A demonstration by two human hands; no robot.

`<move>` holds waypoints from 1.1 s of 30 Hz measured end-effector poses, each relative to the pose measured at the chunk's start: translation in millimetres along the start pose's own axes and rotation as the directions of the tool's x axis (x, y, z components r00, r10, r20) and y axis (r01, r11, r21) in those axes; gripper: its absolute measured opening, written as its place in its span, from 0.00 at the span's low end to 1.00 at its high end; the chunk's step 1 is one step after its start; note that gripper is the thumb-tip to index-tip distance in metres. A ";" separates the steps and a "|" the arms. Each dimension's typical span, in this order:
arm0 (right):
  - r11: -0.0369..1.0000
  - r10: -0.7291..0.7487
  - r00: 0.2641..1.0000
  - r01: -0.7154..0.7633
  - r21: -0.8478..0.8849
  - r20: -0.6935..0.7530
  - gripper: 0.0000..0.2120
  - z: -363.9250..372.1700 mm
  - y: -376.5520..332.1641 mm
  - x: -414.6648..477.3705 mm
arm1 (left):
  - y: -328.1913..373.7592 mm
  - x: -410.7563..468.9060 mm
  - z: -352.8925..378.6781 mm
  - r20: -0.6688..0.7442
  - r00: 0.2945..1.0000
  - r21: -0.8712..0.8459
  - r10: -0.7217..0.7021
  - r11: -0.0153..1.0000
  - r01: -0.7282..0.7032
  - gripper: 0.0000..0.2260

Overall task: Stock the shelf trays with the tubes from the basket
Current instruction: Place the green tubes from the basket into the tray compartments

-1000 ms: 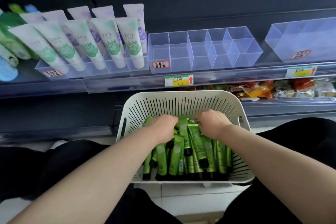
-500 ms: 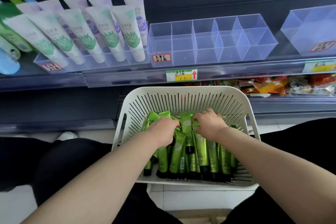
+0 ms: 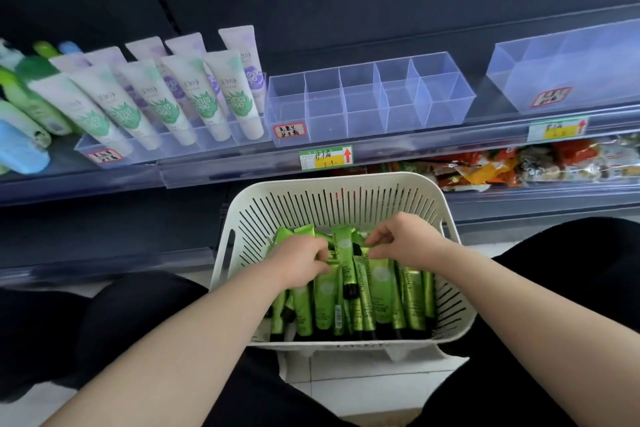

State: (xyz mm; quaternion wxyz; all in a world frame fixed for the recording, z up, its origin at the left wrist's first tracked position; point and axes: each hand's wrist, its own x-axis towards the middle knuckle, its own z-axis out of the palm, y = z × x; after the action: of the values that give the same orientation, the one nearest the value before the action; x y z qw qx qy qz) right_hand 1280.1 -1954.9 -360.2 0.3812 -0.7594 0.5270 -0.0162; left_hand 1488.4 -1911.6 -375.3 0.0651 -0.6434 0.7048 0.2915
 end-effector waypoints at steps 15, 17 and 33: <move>0.973 -0.199 0.621 0.220 -0.075 -0.758 0.07 -163.5 -54.0 -40.7 | 98.6 4.1 -159.6 -0.723 0.688 -0.348 -0.062 0.893 -0.286 0.09; 0.972 -0.194 0.570 0.223 -0.077 -0.798 0.06 -186.0 -53.1 -30.0 | 112.5 19.3 -184.0 -0.765 0.635 -0.399 -0.106 0.852 -0.339 0.07; 0.976 -0.064 0.473 0.212 0.043 -0.879 0.08 -271.2 -10.8 41.8 | 198.2 150.7 -257.6 -0.758 0.652 -0.187 -0.023 0.965 -0.182 0.05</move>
State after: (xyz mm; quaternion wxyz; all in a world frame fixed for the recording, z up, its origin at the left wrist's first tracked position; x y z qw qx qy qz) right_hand 1191.6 -2139.6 -177.2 0.1131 -0.6559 0.5813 -0.4680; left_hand 1349.4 -2169.6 -169.2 -0.3264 -0.6772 0.6538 0.0857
